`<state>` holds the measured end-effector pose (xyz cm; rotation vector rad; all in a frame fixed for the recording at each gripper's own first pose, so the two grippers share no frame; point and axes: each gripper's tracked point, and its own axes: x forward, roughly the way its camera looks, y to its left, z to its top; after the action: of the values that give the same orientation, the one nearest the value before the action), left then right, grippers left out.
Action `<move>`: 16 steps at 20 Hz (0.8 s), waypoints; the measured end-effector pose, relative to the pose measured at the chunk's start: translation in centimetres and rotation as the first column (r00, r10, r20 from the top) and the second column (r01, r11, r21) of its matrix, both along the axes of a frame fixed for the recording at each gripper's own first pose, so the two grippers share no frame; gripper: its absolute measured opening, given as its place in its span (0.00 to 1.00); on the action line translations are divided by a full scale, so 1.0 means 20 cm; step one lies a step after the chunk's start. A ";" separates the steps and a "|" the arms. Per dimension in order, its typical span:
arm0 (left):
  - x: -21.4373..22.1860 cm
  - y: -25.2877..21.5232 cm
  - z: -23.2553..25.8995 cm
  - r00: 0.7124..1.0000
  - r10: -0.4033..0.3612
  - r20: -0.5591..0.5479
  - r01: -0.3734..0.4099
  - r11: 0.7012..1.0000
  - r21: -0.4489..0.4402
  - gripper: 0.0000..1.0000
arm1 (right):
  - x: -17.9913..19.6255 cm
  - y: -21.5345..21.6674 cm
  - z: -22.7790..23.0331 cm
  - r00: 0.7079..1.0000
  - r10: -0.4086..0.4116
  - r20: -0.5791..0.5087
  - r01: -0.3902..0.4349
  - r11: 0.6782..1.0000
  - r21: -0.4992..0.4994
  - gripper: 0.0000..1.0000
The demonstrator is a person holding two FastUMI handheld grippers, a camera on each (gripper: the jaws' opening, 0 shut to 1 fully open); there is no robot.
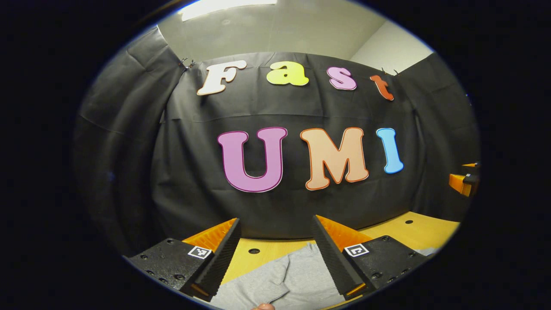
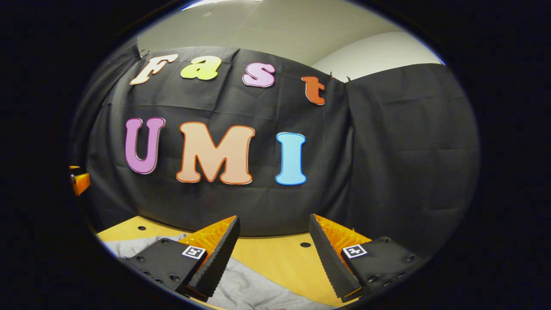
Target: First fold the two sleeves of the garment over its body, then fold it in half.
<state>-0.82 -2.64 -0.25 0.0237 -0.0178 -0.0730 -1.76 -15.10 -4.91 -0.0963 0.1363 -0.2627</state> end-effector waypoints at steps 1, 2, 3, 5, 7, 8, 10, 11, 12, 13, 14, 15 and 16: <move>0.01 -0.01 0.00 1.000 -0.004 -0.003 0.004 1.000 0.001 0.96 | -0.01 -0.05 -0.03 1.000 -0.016 -0.015 0.015 1.000 -0.005 0.99; 0.01 -0.03 -0.01 1.000 -0.008 -0.004 0.008 1.000 0.001 0.95 | -0.02 -0.09 -0.05 0.999 -0.030 -0.029 0.030 0.999 -0.011 0.99; 0.02 -0.04 -0.01 1.000 -0.013 -0.004 0.013 1.000 0.002 0.96 | -0.03 -0.14 -0.08 0.998 -0.047 -0.043 0.046 0.999 -0.022 0.99; 0.02 -0.07 -0.01 1.000 -0.024 -0.004 0.024 1.000 0.005 0.95 | -0.07 -0.23 -0.15 0.994 -0.073 -0.082 0.071 0.997 -0.032 0.99; 0.03 -0.09 -0.01 0.999 -0.035 -0.003 0.035 0.999 0.005 0.99 | -0.10 -0.31 -0.23 0.988 -0.092 -0.123 0.087 0.995 -0.046 0.99; 0.03 -0.10 -0.01 0.999 -0.040 -0.005 0.040 0.999 0.004 0.99 | -0.13 -0.35 -0.27 0.985 -0.101 -0.143 0.093 0.994 -0.063 0.99; 0.04 -0.13 -0.02 0.999 -0.050 -0.012 0.050 0.999 0.005 0.96 | -0.19 -0.43 -0.37 0.974 -0.116 -0.195 0.101 0.991 -0.089 0.99; 0.04 -0.14 -0.03 0.999 -0.052 -0.014 0.052 0.999 0.008 0.96 | -0.22 -0.45 -0.43 0.968 -0.119 -0.223 0.101 0.991 -0.089 0.99; 0.04 -0.15 -0.03 0.998 -0.055 -0.015 0.055 0.998 0.009 0.95 | -0.25 -0.47 -0.48 0.960 -0.122 -0.254 0.104 0.991 -0.083 0.99; 0.05 -0.16 -0.03 0.998 -0.059 -0.016 0.059 0.998 0.009 0.96 | -0.28 -0.50 -0.53 0.952 -0.124 -0.281 0.108 0.991 -0.074 0.99; 0.05 -0.17 -0.03 0.998 -0.063 -0.018 0.063 0.998 0.010 0.96 | -0.31 -0.51 -0.57 0.944 -0.127 -0.306 0.112 0.992 -0.067 1.00; 0.05 -0.18 -0.03 0.998 -0.068 -0.019 0.068 0.998 0.011 1.00 | -0.34 -0.54 -0.62 0.934 -0.131 -0.332 0.118 0.991 -0.060 0.99; 0.05 -0.20 -0.04 0.997 -0.072 -0.019 0.073 0.997 0.012 1.00 | -0.37 -0.56 -0.66 0.924 -0.136 -0.358 0.125 0.991 -0.052 0.99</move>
<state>0.12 -6.57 -0.97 0.0353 -0.0001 -0.1459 -9.24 -26.26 -18.09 -0.1635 0.5070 -0.3790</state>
